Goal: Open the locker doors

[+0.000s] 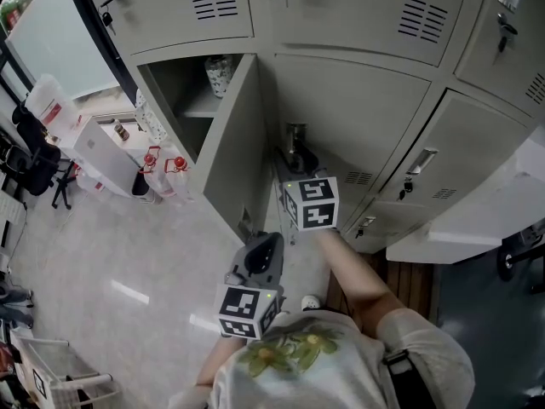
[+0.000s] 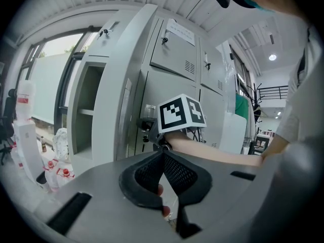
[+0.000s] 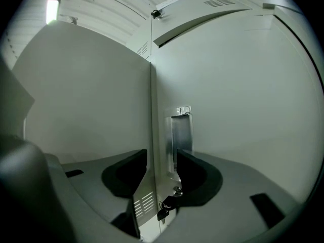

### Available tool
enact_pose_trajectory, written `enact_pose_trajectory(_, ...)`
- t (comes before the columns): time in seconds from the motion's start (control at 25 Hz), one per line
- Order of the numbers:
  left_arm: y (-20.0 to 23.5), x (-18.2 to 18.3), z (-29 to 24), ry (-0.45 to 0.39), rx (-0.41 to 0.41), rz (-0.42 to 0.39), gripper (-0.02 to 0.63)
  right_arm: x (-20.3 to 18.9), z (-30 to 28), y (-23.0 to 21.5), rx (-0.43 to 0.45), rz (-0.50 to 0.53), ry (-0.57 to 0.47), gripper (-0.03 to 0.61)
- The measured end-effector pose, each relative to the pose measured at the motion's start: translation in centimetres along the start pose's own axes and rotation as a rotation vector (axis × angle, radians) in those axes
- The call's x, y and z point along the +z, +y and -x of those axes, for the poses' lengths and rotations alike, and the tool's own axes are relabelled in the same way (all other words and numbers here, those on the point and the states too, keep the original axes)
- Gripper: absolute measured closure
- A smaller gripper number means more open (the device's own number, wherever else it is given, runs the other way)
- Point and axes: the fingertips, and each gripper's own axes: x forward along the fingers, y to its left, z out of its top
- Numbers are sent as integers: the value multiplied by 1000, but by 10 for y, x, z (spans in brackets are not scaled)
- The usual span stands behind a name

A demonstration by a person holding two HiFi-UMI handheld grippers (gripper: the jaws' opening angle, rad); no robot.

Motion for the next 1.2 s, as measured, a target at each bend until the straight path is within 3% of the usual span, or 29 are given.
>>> enact_pose_trajectory(0.72,2,-6,5,12,-8,18,584,-6,9,9,-4,19,14,407)
enact_pose_trajectory(1.2,-5,-12,11,27,-39,43,584,-15,31,16,-46,44,39,466)
